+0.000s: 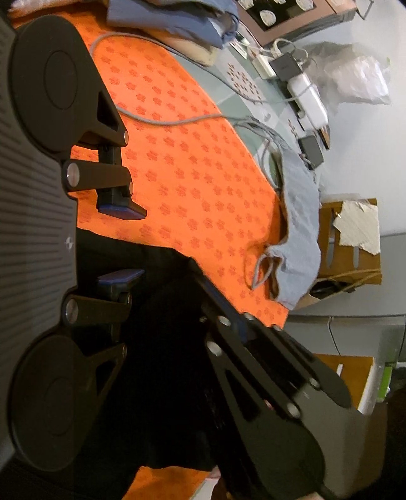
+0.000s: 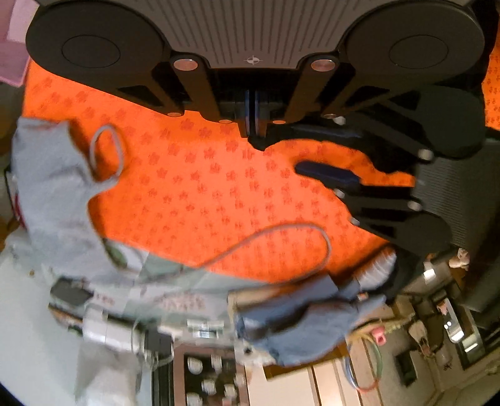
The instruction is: Fold clothes
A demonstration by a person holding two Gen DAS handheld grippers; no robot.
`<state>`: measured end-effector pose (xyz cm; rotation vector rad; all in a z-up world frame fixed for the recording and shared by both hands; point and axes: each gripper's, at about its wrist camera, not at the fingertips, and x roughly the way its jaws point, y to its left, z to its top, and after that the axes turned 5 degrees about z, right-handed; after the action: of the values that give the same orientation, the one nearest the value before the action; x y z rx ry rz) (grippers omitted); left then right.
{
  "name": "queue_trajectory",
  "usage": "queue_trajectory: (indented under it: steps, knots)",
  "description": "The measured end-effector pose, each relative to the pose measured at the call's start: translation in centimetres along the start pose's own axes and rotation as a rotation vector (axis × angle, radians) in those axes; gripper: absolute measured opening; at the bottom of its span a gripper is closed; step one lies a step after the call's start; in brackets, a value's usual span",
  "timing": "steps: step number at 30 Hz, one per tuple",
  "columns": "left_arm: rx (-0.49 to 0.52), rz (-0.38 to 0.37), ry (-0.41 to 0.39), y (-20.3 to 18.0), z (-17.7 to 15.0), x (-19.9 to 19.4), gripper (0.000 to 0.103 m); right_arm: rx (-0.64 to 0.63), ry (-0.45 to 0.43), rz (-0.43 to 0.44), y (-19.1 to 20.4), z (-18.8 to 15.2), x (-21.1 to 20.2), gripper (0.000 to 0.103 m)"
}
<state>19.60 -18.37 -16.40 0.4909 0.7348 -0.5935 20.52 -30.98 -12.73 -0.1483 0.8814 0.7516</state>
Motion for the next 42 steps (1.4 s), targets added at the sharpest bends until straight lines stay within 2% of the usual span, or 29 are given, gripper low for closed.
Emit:
queue_trajectory:
  steps: [6,8,11,16,22,23,25,28,29,30,32,35,38,40,41,42]
  knots:
    - [-0.025,-0.048,-0.069,-0.4,1.5,0.4,0.04,-0.067,-0.028,0.014,0.8,0.0,-1.5,0.006]
    - [-0.052,-0.049,-0.072,-0.5,1.8,0.5,0.035,-0.067,-0.038,0.009,0.7,-0.2,-1.8,0.006]
    - [-0.1,-0.085,-0.07,-0.1,1.8,0.2,0.034,-0.037,-0.047,-0.006,0.1,-0.5,-2.1,0.006]
    - [-0.062,-0.122,-0.073,-0.4,1.4,-0.9,0.035,-0.025,-0.046,-0.003,-0.4,-0.5,-2.2,0.006]
    - [-0.028,-0.088,-0.078,-0.5,1.7,0.1,0.04,-0.056,-0.077,0.068,-0.1,-0.3,-2.6,0.006]
    - [-0.041,-0.092,-0.078,-0.3,1.8,0.3,0.039,-0.057,-0.074,0.068,0.0,-0.3,-2.7,0.006]
    - [-0.076,-0.11,-0.084,0.1,1.7,0.5,0.002,-0.055,-0.066,0.07,-0.1,-0.4,-2.7,0.006]
    - [-0.11,-0.064,-0.096,0.4,1.4,0.6,0.002,-0.041,-0.058,0.062,-0.3,-0.9,-3.0,0.01]
    - [-0.119,-0.054,-0.091,0.5,1.2,0.7,0.002,-0.031,-0.06,0.056,-0.6,-1.2,-3.3,0.013]
    - [-0.134,-0.053,-0.087,0.8,1.1,0.7,0.002,-0.017,-0.062,0.045,-0.9,-1.5,-3.5,0.02]
    - [-0.166,-0.051,-0.077,1.3,0.9,0.7,0.002,0.013,-0.061,0.017,-1.8,-2.4,-4.0,0.023]
    - [-0.221,-0.064,-0.073,2.2,0.9,0.5,0.002,0.042,-0.014,-0.038,-3.4,-3.9,-3.6,0.023]
    - [-0.272,-0.086,-0.072,2.9,1.3,0.4,0.002,0.073,0.02,-0.034,-4.7,-4.8,-2.9,0.024]
    - [-0.303,-0.101,-0.066,3.2,1.5,0.5,0.002,0.087,0.02,-0.011,-5.1,-4.9,-2.5,0.036]
    - [-0.318,-0.108,-0.061,3.4,1.7,0.5,0.002,0.091,0.023,0.005,-5.2,-4.9,-2.3,0.035]
    - [-0.333,-0.115,-0.055,3.5,1.8,0.7,0.002,0.085,0.028,0.017,-5.2,-4.8,-2.1,0.028]
